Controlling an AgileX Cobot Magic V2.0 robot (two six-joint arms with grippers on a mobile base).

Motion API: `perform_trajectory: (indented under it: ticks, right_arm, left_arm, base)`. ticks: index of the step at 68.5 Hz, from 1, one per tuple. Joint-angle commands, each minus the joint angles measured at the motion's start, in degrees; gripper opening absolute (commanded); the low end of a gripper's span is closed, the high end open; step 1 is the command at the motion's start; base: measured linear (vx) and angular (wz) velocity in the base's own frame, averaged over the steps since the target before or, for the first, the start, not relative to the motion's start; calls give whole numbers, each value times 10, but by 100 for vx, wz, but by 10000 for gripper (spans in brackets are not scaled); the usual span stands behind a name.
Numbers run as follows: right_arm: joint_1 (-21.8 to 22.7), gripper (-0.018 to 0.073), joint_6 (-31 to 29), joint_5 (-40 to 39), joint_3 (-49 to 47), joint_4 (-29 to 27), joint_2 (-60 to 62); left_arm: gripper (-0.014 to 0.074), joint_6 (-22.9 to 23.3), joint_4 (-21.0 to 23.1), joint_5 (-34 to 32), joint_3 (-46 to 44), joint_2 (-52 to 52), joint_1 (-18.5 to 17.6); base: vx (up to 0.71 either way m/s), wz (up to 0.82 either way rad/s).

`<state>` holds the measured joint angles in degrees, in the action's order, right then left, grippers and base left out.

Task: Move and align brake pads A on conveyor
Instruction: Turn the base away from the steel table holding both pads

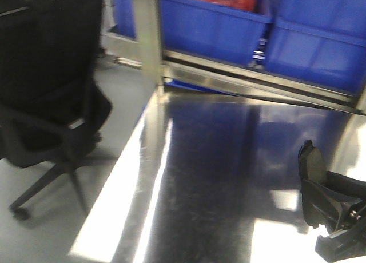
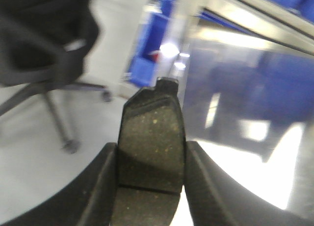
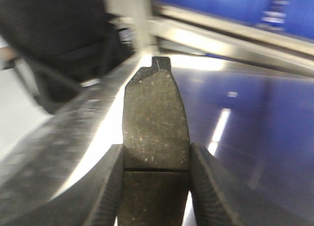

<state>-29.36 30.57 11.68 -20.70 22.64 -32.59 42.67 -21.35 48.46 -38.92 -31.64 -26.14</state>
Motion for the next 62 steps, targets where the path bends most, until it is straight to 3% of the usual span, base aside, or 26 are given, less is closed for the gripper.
perform_trajectory:
  ticks: [1,62]
  right_arm:
    - [2,123,-3,-47,-18,10,1]
    - [2,123,-3,-48,-18,10,1]
  left_arm:
    - [31,-1,-17,-41,-15,-1,-5]
    - [31,-1,-17,-41,-15,-1,-5]
  base:
    - [-11,70]
    - [-6,71]
